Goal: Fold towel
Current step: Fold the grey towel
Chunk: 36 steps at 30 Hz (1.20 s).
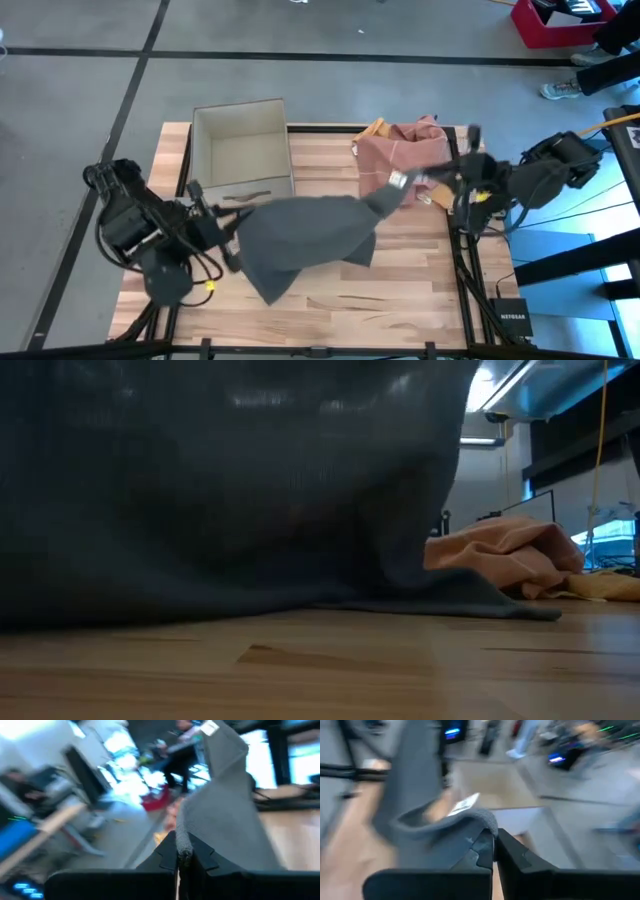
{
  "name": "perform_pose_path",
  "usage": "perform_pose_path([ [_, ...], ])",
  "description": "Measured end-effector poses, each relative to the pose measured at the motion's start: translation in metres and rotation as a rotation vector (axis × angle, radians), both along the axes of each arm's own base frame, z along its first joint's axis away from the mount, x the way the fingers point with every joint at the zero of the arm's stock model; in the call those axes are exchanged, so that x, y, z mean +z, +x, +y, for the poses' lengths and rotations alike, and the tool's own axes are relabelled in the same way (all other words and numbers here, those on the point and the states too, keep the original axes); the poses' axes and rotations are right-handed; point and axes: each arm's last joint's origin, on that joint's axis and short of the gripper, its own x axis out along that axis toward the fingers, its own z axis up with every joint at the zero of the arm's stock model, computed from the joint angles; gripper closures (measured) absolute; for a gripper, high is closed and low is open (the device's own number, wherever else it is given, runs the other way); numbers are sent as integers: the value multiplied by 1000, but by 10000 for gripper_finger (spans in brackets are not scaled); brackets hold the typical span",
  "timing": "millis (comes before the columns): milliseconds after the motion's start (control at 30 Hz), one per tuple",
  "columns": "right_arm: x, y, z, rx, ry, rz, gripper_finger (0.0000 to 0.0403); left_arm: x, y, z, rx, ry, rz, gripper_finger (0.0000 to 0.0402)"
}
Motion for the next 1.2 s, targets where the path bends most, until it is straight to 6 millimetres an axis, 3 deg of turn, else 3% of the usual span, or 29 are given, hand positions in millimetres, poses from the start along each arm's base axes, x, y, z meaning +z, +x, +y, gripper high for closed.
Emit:
perform_pose_path([
  [167, 30, -7, -13, -131, -106, -111, 392, 27, 9, 15, 135, 138, -7, 394],
  [333, 63, -17, -21, -152, -137, -225, 391, 72, 9, 22, 116, 139, -28, 394],
  [533, 90, -9, -17, -248, -254, -332, 391, 120, -4, 32, 44, 164, -108, 394],
  [667, 104, -15, -23, -376, -320, -339, 391, 143, -18, 51, 66, 169, -162, 394],
  [800, 107, -20, -27, -438, -387, -279, 391, 154, -31, 73, 81, 162, -217, 394],
  [967, 102, -24, -31, -463, -416, -234, 391, 156, -33, 97, 174, 181, -198, 394],
  [1200, 87, -35, -56, -516, -379, -216, 391, 161, -44, 125, 279, 172, -226, 394],
])
